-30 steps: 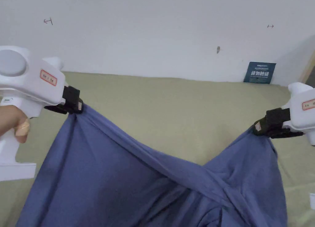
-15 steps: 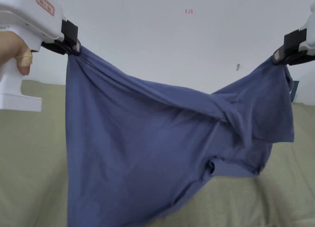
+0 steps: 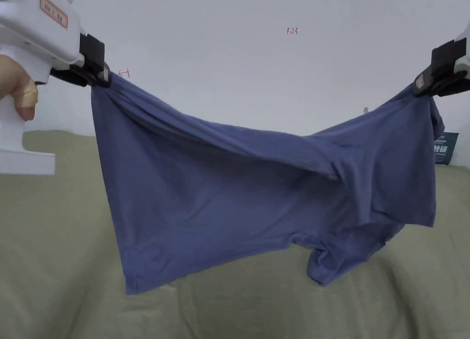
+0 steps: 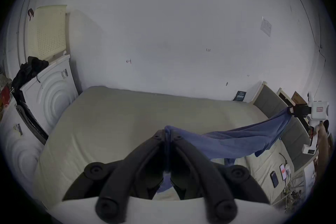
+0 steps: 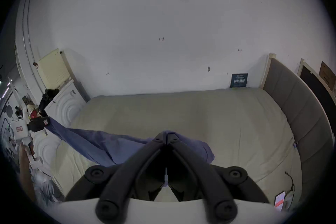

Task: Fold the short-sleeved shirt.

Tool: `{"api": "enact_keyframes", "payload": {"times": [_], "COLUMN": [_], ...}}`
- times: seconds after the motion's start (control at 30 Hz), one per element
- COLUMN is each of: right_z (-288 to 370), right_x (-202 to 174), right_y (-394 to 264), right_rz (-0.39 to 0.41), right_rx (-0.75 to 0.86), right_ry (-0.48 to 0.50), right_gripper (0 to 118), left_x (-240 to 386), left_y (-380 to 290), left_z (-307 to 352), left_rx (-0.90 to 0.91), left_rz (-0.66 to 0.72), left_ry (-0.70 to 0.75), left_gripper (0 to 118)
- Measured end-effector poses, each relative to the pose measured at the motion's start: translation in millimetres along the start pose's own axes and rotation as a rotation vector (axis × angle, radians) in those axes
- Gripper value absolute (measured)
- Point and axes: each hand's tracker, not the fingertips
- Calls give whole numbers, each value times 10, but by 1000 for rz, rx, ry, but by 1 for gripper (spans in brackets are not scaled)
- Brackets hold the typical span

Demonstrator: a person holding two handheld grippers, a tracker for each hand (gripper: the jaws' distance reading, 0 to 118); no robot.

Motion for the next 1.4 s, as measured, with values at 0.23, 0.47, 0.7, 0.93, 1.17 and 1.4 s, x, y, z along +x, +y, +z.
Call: {"api": "enact_keyframes", "payload": {"times": [0.23,0.47,0.7,0.93,1.17,1.4], "right_z": [71,195,704,1345,1571,1151], "right_x": [91,688,836,571,593,809], "right_y": [-603,-923,-1461,-2047,-2600,-3357], "right_rz": [7,-37,-59,-26,-64,-152], "right_rx": [-151,-211,-238,-271,-348,-483], "right_ry": [7,27,53,74,57,8], "right_gripper": [1,1,1,1,1,1], "left_x": [-134,-201,-295,-413,-511,-579], "left_y": [-685,-1412,-2099,-2656,-3249,-3948], "left_z": [118,520,1004,1597,1941,1694], "left_rx": [-69,-106,-143,-147,-202,-335], "left_rz": [6,9,47,116,162,231], "left_ry": [-44,-91,-120,-135,-143,-115], "left_gripper": [5,5,5,5,5,5]}}
